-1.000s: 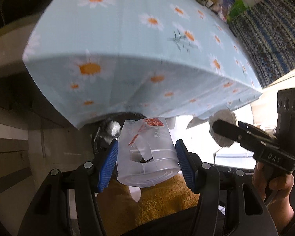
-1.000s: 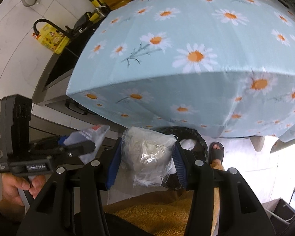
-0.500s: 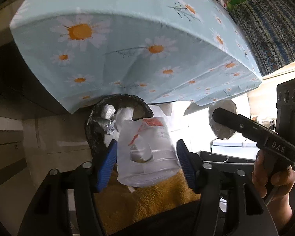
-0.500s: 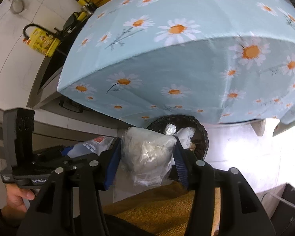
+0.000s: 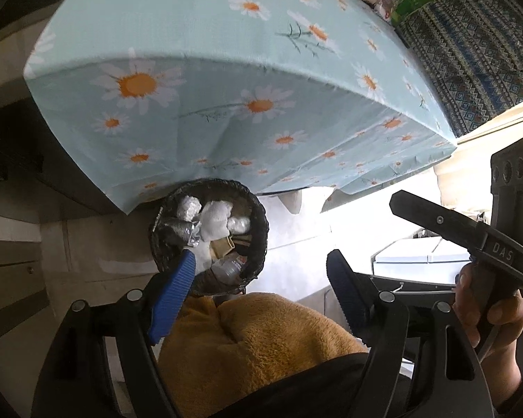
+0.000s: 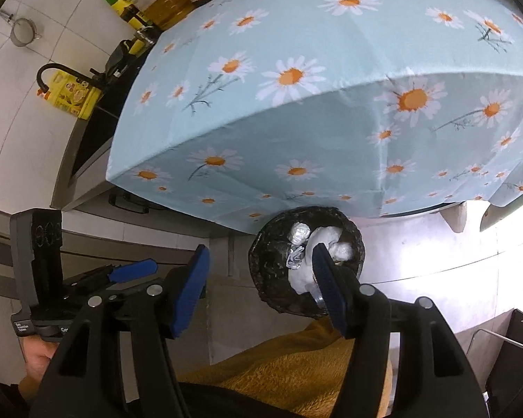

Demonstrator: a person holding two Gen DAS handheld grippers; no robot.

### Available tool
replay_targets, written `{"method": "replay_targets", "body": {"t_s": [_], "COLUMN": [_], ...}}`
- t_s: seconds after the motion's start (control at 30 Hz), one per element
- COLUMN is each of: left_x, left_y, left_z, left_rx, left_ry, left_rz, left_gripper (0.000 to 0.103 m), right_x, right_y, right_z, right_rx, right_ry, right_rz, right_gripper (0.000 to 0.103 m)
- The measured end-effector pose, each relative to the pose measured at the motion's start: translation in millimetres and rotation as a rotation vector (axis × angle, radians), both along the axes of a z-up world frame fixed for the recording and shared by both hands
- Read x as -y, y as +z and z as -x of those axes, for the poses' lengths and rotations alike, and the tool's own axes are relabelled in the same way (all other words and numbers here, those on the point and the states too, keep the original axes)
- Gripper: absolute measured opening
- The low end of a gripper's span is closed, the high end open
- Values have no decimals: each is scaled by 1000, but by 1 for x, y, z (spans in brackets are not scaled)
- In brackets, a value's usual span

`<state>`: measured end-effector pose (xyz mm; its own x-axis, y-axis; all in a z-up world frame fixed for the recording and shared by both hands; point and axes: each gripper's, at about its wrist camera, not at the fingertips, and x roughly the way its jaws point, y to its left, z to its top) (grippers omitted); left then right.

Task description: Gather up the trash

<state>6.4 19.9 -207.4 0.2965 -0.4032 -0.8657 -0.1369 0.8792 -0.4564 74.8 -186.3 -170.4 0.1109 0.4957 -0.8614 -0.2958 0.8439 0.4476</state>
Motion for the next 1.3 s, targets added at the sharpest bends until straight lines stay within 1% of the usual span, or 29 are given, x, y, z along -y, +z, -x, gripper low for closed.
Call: {"method": "replay_targets", "body": {"t_s": [0.27,0.43,0.57,0.63,0.67,0.73,0.83,0.87,0.93,1.03,1.07,1.13,1.17,1.23,1.27,1.3], "left_x": [-9,-12,-15,-16,-16,-13,-6,-5,-1,10,14,20,24,32,36,39], "left_y": [28,50,65,74,82,95,114,118,127,139,144,152,156,164,169,174], "left_z": [7,12,14,13,12,9,4,3,-1,-7,-9,-12,-13,-16,-18,-19], "left_rx": [72,113,133,151,167,191,225,229,244,266,274,284,291,301,309,315], "left_ry": [58,92,117,128,137,141,152,155,154,143,144,144,142,144,146,149], "left_rz": [-30,-54,-82,-92,-101,-116,-146,-149,-149,-181,-180,-176,-183,-199,-203,-210], "left_gripper": [75,75,75,75,75,75,77,78,78,78,78,78,78,79,79,83], "right_x": [-6,-11,-11,-10,-10,-9,-3,0,7,21,24,34,38,47,50,54], "right_y": [21,34,55,69,74,86,97,100,110,127,130,144,149,160,164,168], "right_z": [-5,-9,-11,-14,-15,-18,-25,-27,-31,-40,-42,-46,-48,-52,-54,-56], "right_rx": [24,37,79,119,138,184,209,215,236,273,276,313,327,352,358,367], "right_ry": [23,81,100,115,119,135,145,145,153,143,142,145,145,148,149,145], "right_rz": [-3,8,-8,-17,-11,-11,-38,-43,-55,-62,-66,-69,-70,-81,-84,-84], "right_gripper": [62,62,62,64,67,67,70,70,71,74,75,77,79,79,80,83]}}
